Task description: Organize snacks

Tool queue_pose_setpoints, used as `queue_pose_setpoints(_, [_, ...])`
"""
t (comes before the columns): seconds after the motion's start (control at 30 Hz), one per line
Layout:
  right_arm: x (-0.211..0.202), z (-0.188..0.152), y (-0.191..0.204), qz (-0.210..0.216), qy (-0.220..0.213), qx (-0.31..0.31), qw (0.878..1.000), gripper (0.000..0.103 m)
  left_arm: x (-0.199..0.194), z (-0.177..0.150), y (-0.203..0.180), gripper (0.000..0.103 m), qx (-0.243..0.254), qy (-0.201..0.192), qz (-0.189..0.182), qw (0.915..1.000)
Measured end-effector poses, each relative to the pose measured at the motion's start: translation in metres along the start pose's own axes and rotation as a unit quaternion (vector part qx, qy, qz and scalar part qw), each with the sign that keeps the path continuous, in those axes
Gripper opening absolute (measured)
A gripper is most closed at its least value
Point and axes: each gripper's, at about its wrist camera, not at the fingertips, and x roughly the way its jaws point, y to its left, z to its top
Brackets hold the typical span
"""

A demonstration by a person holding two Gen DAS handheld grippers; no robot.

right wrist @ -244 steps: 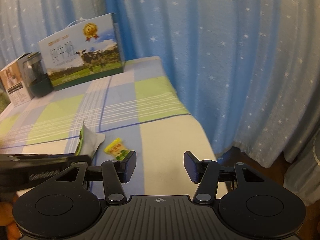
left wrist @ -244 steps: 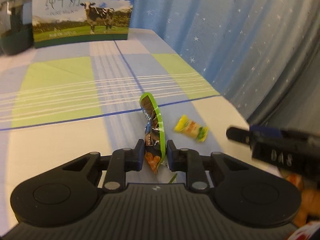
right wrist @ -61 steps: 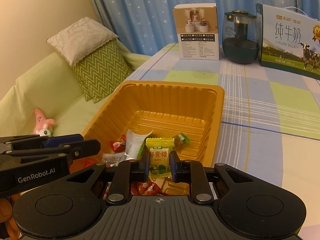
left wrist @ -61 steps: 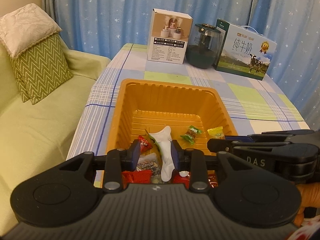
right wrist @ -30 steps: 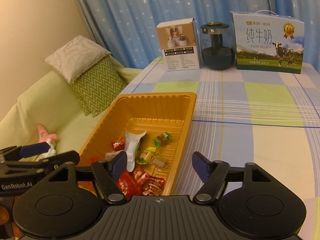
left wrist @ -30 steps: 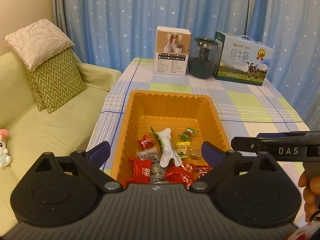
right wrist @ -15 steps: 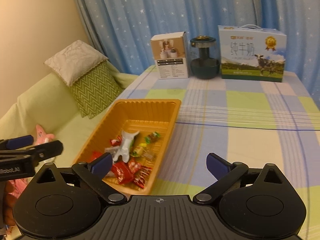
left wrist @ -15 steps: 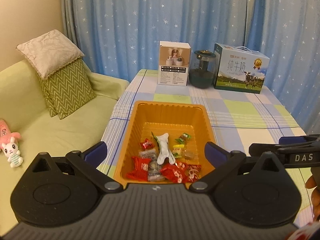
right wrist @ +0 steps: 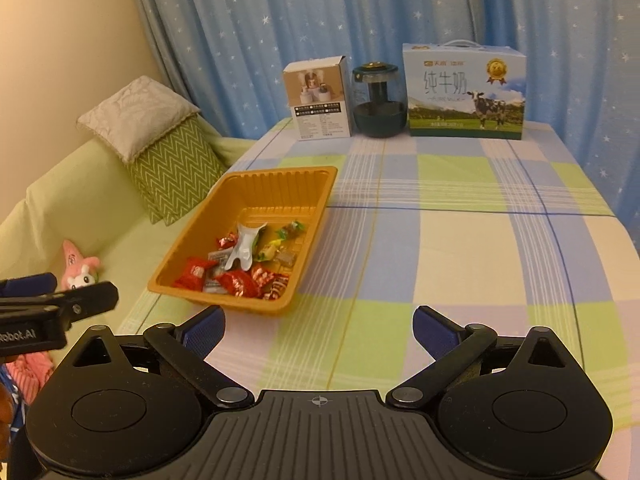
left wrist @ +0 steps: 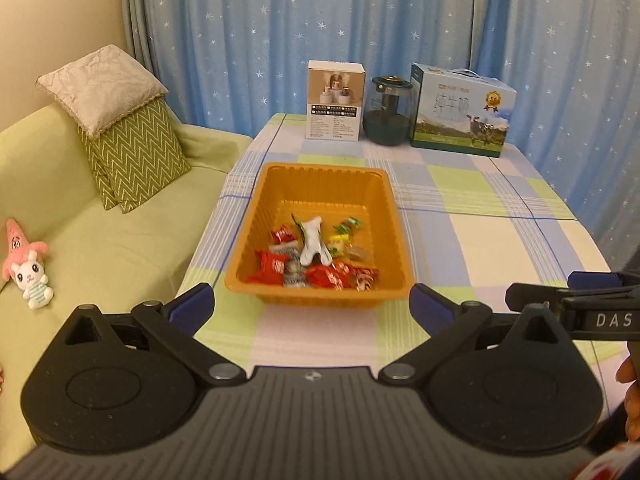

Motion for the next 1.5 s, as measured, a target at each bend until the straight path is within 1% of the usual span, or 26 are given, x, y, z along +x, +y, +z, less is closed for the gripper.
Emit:
queue_pose_setpoints(0.23, [-0.039,-0.027,0.01,0.0,-0.015,-0.006,1.0,0.1,-0.035,-0.025,-0.007,0.103,-0.005,-0.001,0.006,1.0])
queue_pose_setpoints(0.37, [-0.06,-0.041,0.015,-0.013,-0.017,-0.018,1.0,0.1,-0.054,-0.036,-0.009,0.103,-0.008,-0.003,0.008,0.9999])
queue_pose_setpoints(0.5, [-0.075,-0.05,0.018,-0.019,-0.009,-0.016,1.0,0.1,-0.07,-0.046,-0.009,0.103,-0.01,-0.006,0.014,0.9998])
queue_pose_setpoints(0.7, [-0.096,-0.061,0.023,-0.019,-0.019,-0.009,1.0,0.1,-0.086,-0.059,-0.01,0.103,-0.004,-0.01,0.011,0.9999])
queue_pose_setpoints(0.97, [-0.103,-0.065,0.026,-0.022,-0.025,-0.009,0.999,0.1,-0.09,-0.063,-0.008,0.103,-0.014,-0.012,0.009,0.9998])
queue_pose_setpoints(1.5, [-0.1,-0.068,0.026,-0.028,-0.025,-0.01,0.999,0.1,-0.087,-0.065,-0.007,0.103,-0.013,-0.011,0.004,0.9999])
